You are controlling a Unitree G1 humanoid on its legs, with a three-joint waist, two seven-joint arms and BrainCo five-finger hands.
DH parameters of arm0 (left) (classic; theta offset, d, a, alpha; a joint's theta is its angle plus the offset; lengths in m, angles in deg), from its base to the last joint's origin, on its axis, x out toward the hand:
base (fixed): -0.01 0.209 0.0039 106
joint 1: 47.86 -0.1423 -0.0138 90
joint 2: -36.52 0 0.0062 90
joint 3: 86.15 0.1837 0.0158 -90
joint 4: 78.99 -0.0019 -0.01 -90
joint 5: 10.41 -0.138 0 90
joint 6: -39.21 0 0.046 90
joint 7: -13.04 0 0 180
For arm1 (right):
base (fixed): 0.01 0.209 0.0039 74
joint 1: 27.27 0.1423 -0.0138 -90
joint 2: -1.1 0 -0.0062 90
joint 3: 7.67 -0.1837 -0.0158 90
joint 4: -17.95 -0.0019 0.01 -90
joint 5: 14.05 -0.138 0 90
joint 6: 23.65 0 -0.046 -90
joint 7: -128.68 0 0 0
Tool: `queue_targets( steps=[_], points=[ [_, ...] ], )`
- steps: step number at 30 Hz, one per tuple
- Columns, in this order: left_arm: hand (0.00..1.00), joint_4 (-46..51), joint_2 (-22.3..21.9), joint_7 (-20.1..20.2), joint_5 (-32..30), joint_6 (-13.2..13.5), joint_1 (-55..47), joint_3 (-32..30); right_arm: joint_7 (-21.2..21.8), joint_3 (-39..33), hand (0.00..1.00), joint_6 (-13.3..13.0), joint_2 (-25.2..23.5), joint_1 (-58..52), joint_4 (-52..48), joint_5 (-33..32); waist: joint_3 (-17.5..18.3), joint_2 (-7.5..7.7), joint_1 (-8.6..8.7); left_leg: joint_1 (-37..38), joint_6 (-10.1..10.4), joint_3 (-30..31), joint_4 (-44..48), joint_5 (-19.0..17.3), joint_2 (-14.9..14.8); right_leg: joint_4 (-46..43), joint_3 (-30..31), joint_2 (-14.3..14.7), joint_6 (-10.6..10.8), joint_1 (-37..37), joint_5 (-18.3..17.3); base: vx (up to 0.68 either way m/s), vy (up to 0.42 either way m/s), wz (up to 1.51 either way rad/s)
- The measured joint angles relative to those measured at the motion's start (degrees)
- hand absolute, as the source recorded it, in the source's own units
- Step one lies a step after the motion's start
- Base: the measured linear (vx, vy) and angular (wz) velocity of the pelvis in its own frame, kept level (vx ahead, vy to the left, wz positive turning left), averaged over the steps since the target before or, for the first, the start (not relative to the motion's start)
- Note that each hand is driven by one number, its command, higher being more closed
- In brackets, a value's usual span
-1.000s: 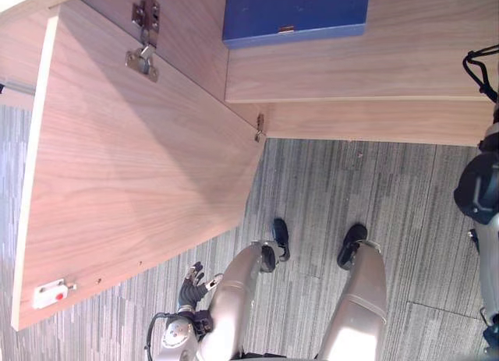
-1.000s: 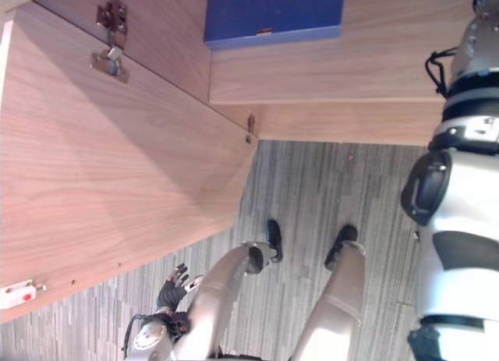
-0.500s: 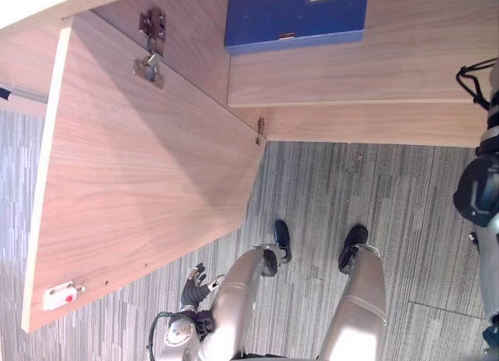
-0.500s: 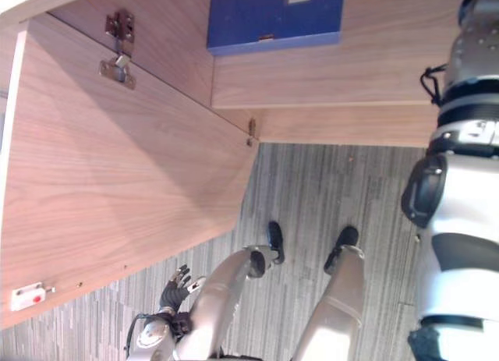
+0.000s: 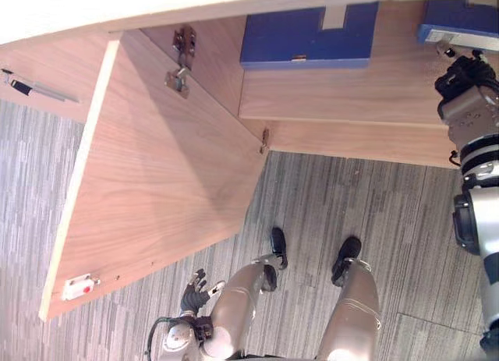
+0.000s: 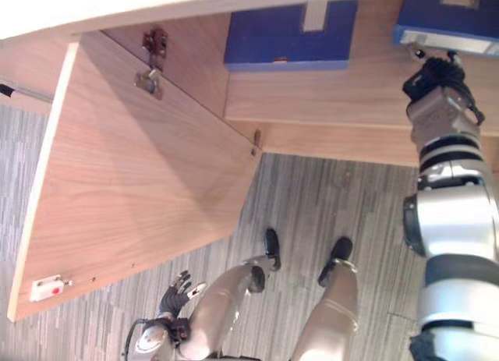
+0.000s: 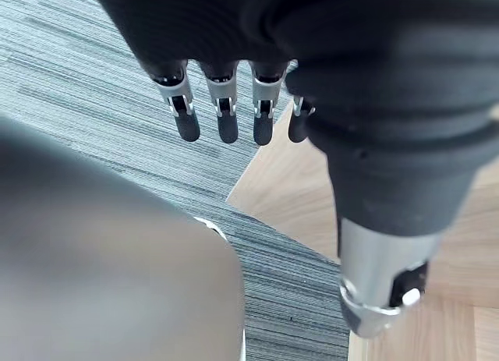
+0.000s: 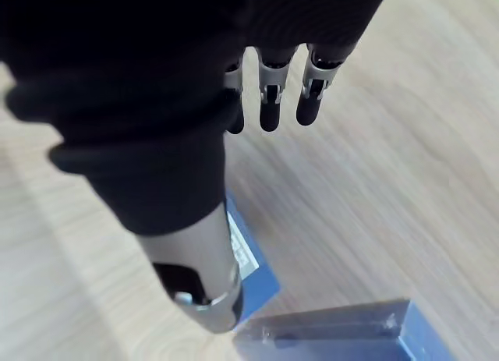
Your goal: Walk over to the cabinet, pick up the folder, carry it to the office cabinet, place the folder inside the office cabinet, then close the office cabinet door
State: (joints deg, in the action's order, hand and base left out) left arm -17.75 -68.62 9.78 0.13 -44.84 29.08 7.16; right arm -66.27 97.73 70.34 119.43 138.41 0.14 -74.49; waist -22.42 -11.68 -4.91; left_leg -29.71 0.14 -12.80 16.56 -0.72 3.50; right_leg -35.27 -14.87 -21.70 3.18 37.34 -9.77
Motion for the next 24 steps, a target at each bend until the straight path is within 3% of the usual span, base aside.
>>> queue_targets(
  steps=[6, 9, 11, 15, 18, 20, 24],
  points=[
    [0.0, 0.1, 1.1, 1.3, -0.5, 0.0, -1.6, -0.4, 2.4, 0.5, 0.0, 0.7, 1.4, -2.5, 1.2, 1.7, 0.5, 0.9, 0.76, 4.2, 0.6, -0.1, -8.3, 4.2, 1.4, 1.0, -1.4, -0.8, 0.0, -1.6, 0.0, 0.07, -0.027, 0.12],
    [0.0, 0.1, 1.2, 1.8, -1.0, 0.0, -2.0, -0.4, 3.9, 3.1, 0.0, 1.6, 3.4, -3.3, 3.0, 7.0, 0.5, 0.93, 0.9, 5.7, 1.0, 0.2, -11.8, 6.1, 2.1, 1.0, -2.4, -1.6, 0.0, -1.9, 0.0, 0.03, -0.03, 0.14],
    [0.0, 0.2, 1.5, 2.3, -1.2, 0.0, -2.1, -0.4, 5.6, 7.4, 0.0, 3.0, 4.5, -3.4, 4.9, 15.6, 0.5, 0.93, 1.06, 6.5, 0.9, -0.4, -13.5, 6.7, 2.5, 0.8, -2.6, -2.2, 0.0, -2.0, 0.0, 0.01, -0.016, 0.08],
    [0.0, 0.3, 1.9, 2.6, -1.3, 0.1, -2.7, -0.3, 7.4, 11.5, 0.0, 3.6, 5.6, -4.5, 5.1, 26.3, 0.6, 0.9, 1.91, 7.1, 0.9, -3.4, -15.4, 7.2, 2.6, 0.3, -3.2, -3.4, 0.0, -1.9, 0.0, 0.0, -0.001, 0.12],
    [0.0, 0.5, 2.0, 3.0, -1.3, 0.2, -3.0, -0.3, 8.1, 11.1, 0.0, 3.5, 6.3, -7.0, 4.8, 35.9, 0.6, 0.86, 2.07, 7.2, 0.0, -3.0, -16.7, 9.0, 3.1, 0.2, -3.8, -3.7, 0.0, -1.7, -0.1, 0.02, -0.014, 0.17],
    [0.0, 0.9, 2.2, 3.5, -1.3, 0.2, -3.2, -0.2, 9.8, 8.3, 0.0, 3.1, 6.6, -9.2, 2.4, 48.0, 0.6, 0.85, 1.96, 7.8, 0.5, -3.0, -17.9, 10.0, 3.4, -0.1, -3.8, -4.0, 0.1, -1.8, -0.1, 0.0, -0.07, 0.06],
    [0.0, 1.7, 2.6, 4.7, -1.7, 0.7, -3.8, -0.1, 12.5, 3.6, 0.0, 0.6, 7.3, -12.5, -0.6, 50.3, 0.6, 0.79, 2.12, 7.9, 1.1, -2.7, -19.7, 11.4, 3.6, -0.3, -3.8, -4.1, 0.3, -0.8, -0.5, -0.03, -0.103, 0.03]
  ],
)
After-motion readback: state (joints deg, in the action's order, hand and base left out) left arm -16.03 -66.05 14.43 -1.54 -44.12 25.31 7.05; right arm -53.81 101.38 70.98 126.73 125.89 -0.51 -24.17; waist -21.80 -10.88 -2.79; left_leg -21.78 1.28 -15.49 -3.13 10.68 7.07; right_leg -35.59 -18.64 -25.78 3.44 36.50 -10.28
